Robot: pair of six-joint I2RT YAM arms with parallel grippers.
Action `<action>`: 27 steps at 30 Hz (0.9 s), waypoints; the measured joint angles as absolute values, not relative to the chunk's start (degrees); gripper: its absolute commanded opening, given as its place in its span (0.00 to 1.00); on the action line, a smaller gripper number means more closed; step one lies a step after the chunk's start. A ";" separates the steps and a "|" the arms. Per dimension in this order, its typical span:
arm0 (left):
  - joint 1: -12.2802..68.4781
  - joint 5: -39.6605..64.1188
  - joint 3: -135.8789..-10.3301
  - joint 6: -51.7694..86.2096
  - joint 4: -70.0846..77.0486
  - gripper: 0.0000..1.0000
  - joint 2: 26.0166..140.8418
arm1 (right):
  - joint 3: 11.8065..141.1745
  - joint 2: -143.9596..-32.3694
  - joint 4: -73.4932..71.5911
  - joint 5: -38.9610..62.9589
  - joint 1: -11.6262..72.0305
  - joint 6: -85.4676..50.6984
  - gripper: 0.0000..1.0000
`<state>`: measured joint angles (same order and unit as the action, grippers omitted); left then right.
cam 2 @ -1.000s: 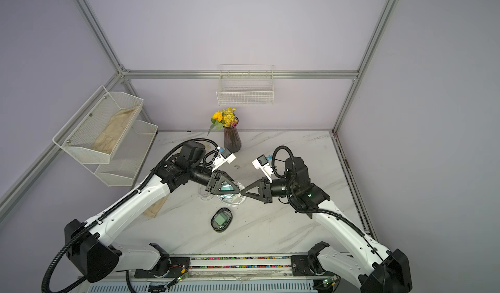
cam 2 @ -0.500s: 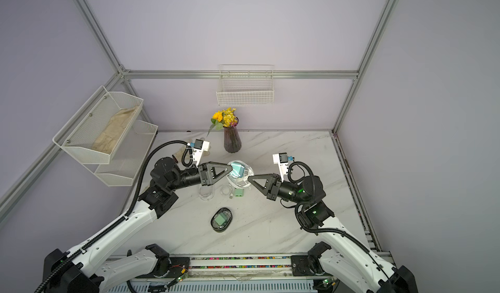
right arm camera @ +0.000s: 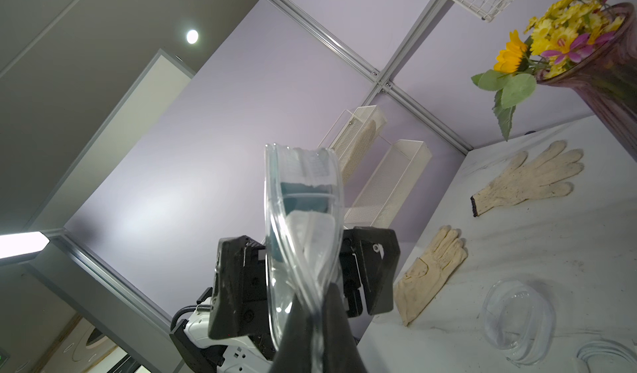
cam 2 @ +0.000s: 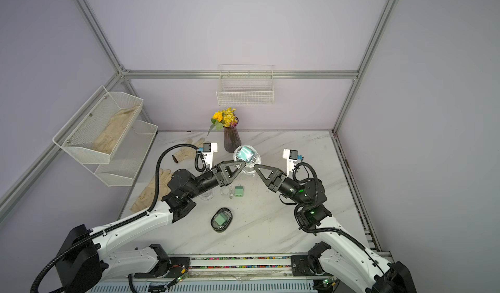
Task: Pack away charging kits
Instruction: Adjust the storage bag.
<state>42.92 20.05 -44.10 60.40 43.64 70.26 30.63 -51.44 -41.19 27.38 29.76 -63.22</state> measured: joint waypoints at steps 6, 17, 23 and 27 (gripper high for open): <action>42.92 18.02 -44.16 60.36 46.06 0.86 74.11 | 30.57 -51.53 -40.45 26.13 29.76 -63.40 0.00; 42.94 17.65 -44.25 62.50 51.77 0.69 80.09 | 29.91 -52.05 -36.34 23.70 29.80 -63.59 0.00; 42.89 17.37 -44.25 62.96 51.59 0.60 80.49 | 29.91 -53.19 -35.55 23.90 30.28 -62.94 0.00; 42.74 17.32 -44.49 63.33 51.90 0.56 80.99 | 29.91 -53.82 -35.42 23.97 30.30 -62.65 0.00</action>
